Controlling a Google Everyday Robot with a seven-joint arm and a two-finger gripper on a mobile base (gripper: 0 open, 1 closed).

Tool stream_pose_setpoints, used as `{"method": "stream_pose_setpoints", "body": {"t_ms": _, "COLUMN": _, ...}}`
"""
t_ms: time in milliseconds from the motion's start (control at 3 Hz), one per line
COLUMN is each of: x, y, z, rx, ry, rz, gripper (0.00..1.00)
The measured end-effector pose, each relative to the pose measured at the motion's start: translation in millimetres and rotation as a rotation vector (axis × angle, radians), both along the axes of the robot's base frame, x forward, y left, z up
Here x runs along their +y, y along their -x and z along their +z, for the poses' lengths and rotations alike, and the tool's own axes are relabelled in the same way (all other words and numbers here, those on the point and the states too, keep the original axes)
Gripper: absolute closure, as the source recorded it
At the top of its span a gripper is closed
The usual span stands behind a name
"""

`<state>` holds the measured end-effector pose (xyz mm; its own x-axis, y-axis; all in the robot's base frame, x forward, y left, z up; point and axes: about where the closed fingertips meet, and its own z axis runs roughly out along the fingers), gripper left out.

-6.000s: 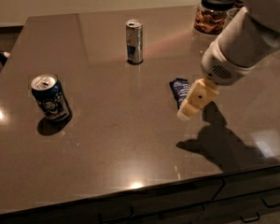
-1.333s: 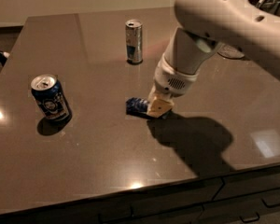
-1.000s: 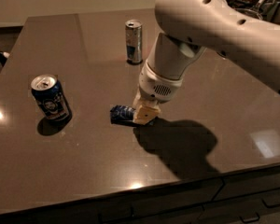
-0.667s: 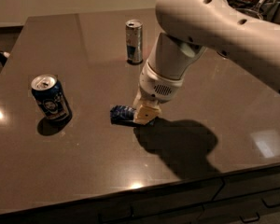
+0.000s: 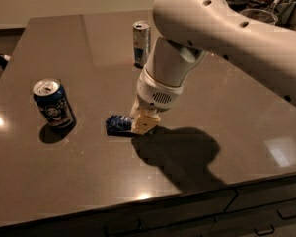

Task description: Move rxbar blueberry near pepsi can

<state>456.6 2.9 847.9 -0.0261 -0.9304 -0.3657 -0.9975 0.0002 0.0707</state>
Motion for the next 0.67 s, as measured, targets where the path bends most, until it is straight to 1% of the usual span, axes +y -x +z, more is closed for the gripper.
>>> {"method": "stream_pose_setpoints", "body": {"t_ms": 667, "x": 69.0, "y": 16.5, "z": 4.6, "rx": -0.006, "ry": -0.065, "rz": 0.124, "gripper": 1.0}}
